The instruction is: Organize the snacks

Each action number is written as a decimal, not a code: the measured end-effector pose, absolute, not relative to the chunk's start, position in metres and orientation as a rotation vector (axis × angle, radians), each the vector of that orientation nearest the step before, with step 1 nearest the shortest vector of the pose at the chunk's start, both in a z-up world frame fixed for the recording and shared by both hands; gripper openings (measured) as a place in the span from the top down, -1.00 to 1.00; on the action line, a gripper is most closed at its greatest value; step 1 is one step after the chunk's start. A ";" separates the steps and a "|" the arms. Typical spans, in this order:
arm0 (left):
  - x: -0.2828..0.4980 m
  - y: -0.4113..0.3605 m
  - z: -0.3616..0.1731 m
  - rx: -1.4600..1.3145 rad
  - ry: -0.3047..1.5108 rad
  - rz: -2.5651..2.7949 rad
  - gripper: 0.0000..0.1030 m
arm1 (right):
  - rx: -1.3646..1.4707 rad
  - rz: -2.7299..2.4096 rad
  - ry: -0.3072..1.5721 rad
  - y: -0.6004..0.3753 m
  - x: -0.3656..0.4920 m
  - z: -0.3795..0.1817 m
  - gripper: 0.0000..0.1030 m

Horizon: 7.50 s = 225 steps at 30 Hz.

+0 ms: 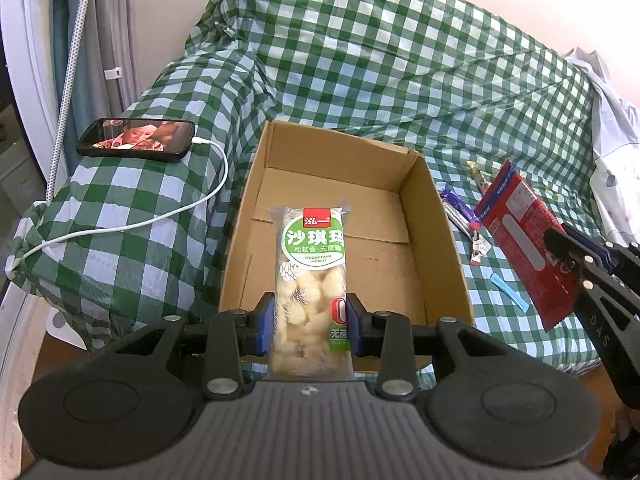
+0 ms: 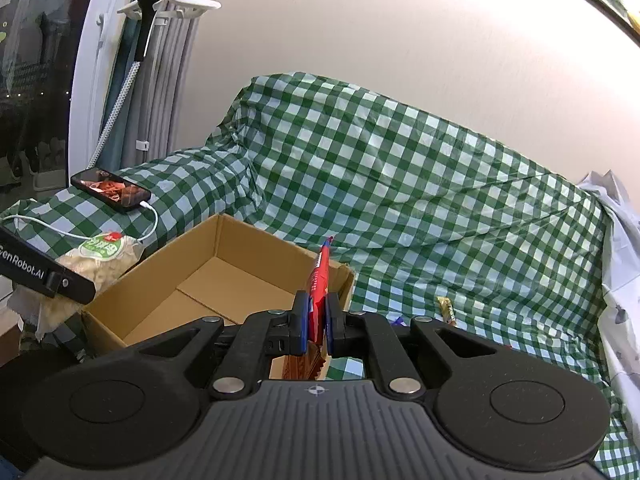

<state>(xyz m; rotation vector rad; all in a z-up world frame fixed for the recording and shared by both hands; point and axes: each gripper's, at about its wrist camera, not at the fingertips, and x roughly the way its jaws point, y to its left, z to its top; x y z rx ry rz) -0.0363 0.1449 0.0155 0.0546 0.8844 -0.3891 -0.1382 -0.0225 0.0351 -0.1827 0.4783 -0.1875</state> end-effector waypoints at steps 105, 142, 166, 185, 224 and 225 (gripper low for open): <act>-0.115 0.135 0.000 0.190 0.780 -0.233 -0.99 | 0.077 -0.213 0.547 0.018 -0.202 0.011 -0.98; -0.102 0.128 -0.016 0.238 0.843 -0.224 -0.99 | 0.120 -0.188 0.608 0.010 -0.192 -0.010 -0.98; -0.084 0.046 -0.011 0.358 0.861 -0.300 -0.99 | 0.315 -0.317 0.595 -0.072 -0.199 -0.031 -0.99; -0.016 -0.154 -0.012 0.384 0.900 -0.490 -1.00 | 0.420 -0.694 0.550 -0.252 -0.224 -0.062 -0.99; 0.240 -0.360 -0.205 0.335 1.189 -0.448 0.51 | 0.141 -0.538 0.730 -0.406 0.058 -0.228 0.21; 0.237 -0.360 -0.201 0.350 1.172 -0.454 0.52 | 0.152 -0.527 0.732 -0.406 0.055 -0.227 0.21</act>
